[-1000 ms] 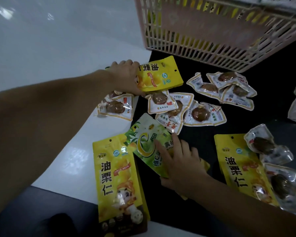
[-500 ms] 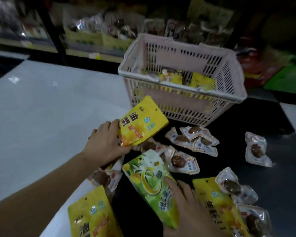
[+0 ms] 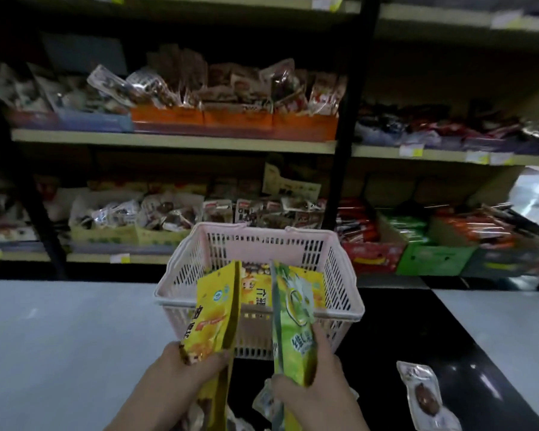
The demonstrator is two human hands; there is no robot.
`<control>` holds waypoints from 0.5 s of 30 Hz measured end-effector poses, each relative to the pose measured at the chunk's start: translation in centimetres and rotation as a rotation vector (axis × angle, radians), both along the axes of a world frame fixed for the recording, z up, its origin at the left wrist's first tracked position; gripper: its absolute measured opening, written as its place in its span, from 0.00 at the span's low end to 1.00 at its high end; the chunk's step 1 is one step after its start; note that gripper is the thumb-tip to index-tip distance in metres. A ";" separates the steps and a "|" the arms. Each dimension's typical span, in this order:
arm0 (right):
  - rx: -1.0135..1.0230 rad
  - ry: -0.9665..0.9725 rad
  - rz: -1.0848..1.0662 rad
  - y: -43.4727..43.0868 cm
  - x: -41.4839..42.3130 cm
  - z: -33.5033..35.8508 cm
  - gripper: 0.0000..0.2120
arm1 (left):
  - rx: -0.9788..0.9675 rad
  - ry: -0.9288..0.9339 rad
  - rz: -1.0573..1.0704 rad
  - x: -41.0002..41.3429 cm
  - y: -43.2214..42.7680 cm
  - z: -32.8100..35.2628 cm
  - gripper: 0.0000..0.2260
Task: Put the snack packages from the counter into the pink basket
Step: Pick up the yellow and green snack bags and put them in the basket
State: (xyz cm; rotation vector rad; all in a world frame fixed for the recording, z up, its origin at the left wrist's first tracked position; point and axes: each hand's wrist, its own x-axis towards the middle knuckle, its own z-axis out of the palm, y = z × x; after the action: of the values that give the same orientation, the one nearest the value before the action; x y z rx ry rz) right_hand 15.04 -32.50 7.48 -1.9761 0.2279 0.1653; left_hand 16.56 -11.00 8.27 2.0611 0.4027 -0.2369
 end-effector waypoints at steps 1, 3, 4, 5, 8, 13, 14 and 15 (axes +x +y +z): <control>-0.002 -0.009 -0.029 -0.1 1.3 0.5 0.56 | -0.005 0.003 -0.040 0.5 -0.2 0.8 0.26; 0.027 -0.010 -0.079 0.0 4.1 2.5 0.53 | -0.014 -0.007 -0.088 2.6 -0.4 2.2 0.26; 0.045 -0.014 -0.101 0.0 5.4 3.7 0.52 | -0.041 -0.001 -0.093 3.8 -0.7 3.1 0.28; 0.057 -0.013 -0.095 -0.3 7.0 4.4 0.52 | -0.071 0.021 -0.089 5.1 -1.1 4.2 0.31; 0.078 0.050 -0.067 -0.7 12.7 7.5 0.53 | -0.093 0.011 -0.062 9.4 -2.2 7.2 0.36; 0.099 0.087 -0.056 -0.8 18.7 8.3 0.56 | 0.035 -0.168 -0.056 15.5 -1.5 7.5 0.51; 0.016 0.131 -0.011 -0.9 19.0 7.1 0.55 | 0.102 -0.159 -0.025 15.1 -1.1 6.8 0.57; -0.086 0.171 0.039 -1.1 18.5 6.0 0.53 | 0.177 -0.156 0.008 13.9 -0.5 5.9 0.57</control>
State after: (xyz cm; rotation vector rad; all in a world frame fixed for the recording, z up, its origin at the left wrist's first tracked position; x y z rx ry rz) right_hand 33.58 -33.59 13.50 -2.0541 0.3116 0.3558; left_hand 30.50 -11.46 14.19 2.2334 0.3460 -0.0360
